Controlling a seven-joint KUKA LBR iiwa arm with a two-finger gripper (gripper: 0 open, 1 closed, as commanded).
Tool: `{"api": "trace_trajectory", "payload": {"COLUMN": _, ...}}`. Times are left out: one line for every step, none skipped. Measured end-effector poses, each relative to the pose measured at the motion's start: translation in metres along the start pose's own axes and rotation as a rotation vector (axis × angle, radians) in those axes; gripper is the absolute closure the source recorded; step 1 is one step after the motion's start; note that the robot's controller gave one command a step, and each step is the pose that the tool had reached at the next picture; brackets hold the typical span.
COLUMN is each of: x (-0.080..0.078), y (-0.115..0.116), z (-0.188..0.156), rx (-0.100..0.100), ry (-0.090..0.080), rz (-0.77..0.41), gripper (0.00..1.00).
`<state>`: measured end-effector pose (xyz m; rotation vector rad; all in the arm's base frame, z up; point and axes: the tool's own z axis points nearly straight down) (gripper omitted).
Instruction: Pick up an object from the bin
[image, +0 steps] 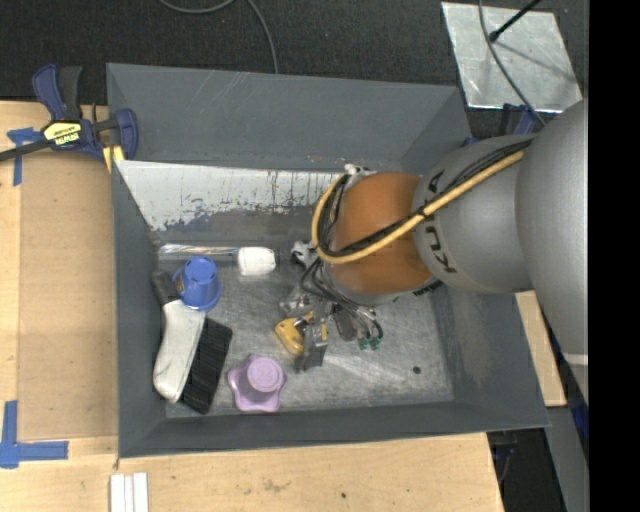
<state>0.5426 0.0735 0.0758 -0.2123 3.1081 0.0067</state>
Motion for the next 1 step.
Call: {"api": "trace_trajectory", "payload": {"x": 0.0014, "y": 0.0013, "z": -0.1506, "rx": 0.003, "ry": 0.022, "rz": 0.009, "gripper": 1.0}}
